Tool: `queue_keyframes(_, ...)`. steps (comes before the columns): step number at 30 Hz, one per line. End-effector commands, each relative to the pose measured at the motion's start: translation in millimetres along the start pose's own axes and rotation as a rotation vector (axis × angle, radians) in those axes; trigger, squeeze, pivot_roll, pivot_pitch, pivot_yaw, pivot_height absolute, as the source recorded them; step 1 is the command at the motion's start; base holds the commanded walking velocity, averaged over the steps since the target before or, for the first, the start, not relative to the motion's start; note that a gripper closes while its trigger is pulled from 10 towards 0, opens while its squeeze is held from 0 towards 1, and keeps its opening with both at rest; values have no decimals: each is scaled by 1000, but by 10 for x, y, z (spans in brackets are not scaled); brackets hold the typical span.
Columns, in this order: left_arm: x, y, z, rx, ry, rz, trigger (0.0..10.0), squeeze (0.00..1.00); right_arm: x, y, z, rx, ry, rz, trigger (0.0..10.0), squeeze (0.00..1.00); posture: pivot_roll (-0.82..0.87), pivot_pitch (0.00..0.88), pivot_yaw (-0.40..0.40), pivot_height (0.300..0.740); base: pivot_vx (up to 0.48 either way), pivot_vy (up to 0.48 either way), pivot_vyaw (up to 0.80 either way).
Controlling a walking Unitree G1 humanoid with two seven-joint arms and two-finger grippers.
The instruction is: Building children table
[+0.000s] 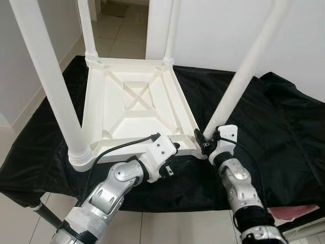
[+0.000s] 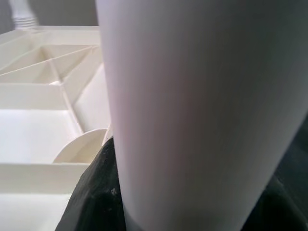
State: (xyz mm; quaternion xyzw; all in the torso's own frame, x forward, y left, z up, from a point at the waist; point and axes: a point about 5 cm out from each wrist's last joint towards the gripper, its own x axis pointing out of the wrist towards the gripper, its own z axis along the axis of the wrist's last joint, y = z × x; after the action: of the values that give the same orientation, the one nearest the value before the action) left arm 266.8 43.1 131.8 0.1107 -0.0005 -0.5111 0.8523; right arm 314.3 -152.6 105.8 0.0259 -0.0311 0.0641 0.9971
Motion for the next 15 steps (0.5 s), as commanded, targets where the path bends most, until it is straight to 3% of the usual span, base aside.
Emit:
queue_keyframes(1, 24, -42, -23, 13, 13, -71, 10000, 0, -98, -74, -152, 6, 76, -98, 10000, 0, 4, 0, -100, 740, 0, 0, 0)
queue_keyframes(2, 22, -36, -27, 15, 14, -67, 10000, 0, -132, -14, -160, 6, 80, -153, 10000, 0, 7, 0, -105, 740, 0, 0, 0)
queue_keyframes(7, 25, -23, -32, 29, 18, -49, 10000, 0, -138, 122, -146, 57, 72, -201, 10000, 0, 11, 0, -109, 740, 0, 0, 0)
queue_keyframes(15, 33, -16, -59, 41, 33, -38, 10000, 0, -128, 261, -43, 54, 32, -128, 10000, 0, 8, 0, -102, 740, 0, 0, 0)
